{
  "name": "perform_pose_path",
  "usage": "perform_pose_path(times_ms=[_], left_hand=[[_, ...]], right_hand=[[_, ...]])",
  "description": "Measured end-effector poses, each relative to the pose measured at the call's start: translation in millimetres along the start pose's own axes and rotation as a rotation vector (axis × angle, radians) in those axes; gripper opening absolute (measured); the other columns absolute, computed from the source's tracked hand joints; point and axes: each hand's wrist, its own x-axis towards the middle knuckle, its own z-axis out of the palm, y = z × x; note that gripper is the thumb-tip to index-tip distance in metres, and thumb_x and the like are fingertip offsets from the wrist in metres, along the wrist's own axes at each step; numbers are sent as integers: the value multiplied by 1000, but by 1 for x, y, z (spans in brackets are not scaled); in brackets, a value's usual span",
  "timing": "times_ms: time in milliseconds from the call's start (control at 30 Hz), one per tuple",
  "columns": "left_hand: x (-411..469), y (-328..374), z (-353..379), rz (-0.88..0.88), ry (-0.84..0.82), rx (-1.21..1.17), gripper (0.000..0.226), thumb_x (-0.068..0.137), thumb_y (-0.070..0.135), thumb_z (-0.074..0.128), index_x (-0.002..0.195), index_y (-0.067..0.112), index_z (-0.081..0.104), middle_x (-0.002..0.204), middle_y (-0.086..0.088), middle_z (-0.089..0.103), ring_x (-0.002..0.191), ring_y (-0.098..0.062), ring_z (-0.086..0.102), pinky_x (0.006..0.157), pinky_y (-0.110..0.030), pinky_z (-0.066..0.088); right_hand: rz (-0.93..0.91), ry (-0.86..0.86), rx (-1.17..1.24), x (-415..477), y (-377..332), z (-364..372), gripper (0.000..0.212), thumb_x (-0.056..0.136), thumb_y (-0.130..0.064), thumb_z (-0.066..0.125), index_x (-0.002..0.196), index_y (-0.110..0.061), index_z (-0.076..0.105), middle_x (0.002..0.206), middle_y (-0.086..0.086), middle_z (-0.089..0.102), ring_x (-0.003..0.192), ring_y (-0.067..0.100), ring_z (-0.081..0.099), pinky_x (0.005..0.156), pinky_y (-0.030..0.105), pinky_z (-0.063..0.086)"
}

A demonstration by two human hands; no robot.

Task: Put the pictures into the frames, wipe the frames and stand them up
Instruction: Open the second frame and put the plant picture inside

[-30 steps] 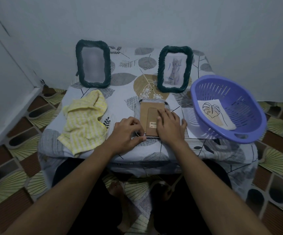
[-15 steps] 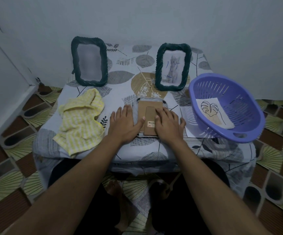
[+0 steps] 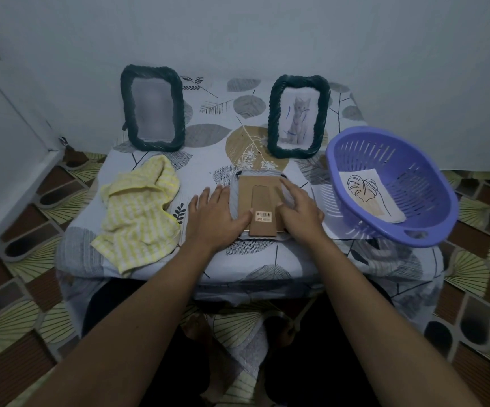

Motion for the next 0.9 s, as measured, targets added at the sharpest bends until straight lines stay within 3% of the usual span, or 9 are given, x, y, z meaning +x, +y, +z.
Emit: perform_pose_path(times_ms=[100,233,433,767,900], left_hand=[[1,0,0,1,3,8,92,87,77,27,156,16,26,162,-5,27,150,-28,18,121,-50,10],[0,-1,0,3,12,3,93,85,78,26,155,16,28,162,-5,29,150,-27,20,121,-50,11],[0,-3,0,4,19,-6,94,85,79,27,154,16,29,161,-5,30,149,-28,21,121,-50,12],[-1,-3,0,7,19,-22,95,84,80,25,154,17,30,161,-5,31,149,-28,21,121,-50,12],[0,-3,0,10,19,-29,92,86,80,28,154,18,29,161,-4,30,149,-28,21,121,-50,12]], right_hand=[[81,32,77,-7,-3,-11,71,78,-31,49,148,-35,40,151,1,43,139,27,40,114,56,27],[177,44,-156,-14,4,-23,63,85,-38,62,145,-23,44,144,3,49,131,29,45,110,48,29],[114,-113,-373,-26,10,-29,61,83,-52,69,134,-23,55,133,1,55,126,24,48,98,43,32],[162,-101,-320,-29,2,-24,26,85,-36,62,104,-26,47,110,-1,46,112,25,43,85,39,26],[153,-67,-355,-31,0,-20,16,91,-28,51,106,-23,48,108,0,42,114,27,42,85,40,23]])
